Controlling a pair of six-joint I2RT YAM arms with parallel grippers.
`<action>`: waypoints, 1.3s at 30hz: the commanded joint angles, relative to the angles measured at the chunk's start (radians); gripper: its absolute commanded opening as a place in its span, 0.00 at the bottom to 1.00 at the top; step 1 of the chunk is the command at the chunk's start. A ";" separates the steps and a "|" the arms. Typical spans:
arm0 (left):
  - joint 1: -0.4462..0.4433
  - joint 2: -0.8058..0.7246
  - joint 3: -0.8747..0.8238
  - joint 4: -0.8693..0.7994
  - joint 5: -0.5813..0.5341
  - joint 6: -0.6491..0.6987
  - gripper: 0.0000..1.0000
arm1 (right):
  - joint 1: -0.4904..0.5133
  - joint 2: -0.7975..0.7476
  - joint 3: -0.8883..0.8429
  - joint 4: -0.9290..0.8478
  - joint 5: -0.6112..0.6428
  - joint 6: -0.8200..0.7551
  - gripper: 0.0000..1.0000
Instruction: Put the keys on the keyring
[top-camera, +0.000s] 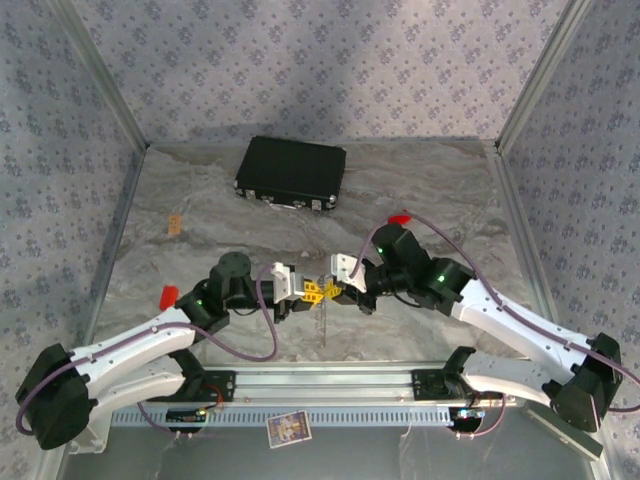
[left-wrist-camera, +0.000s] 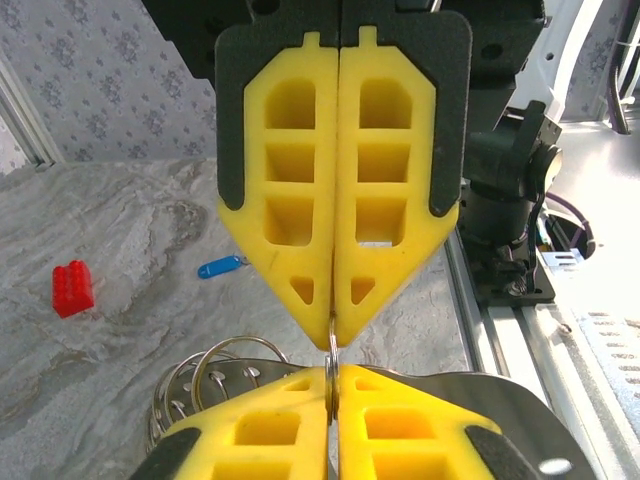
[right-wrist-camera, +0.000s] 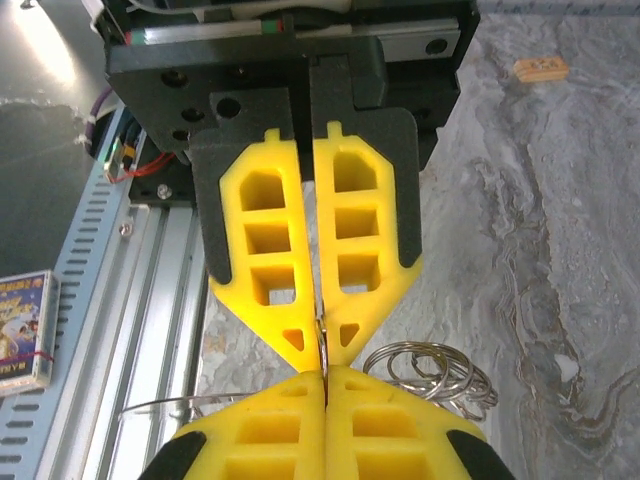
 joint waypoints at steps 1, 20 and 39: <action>-0.005 0.003 0.043 0.000 0.003 0.018 0.03 | 0.021 0.009 0.059 -0.071 0.000 -0.036 0.00; -0.005 0.021 -0.003 0.159 0.063 -0.016 0.00 | -0.069 -0.108 -0.178 0.291 -0.151 0.123 0.25; -0.006 0.029 0.038 0.051 0.024 0.005 0.14 | -0.029 -0.023 -0.008 0.000 -0.099 -0.017 0.00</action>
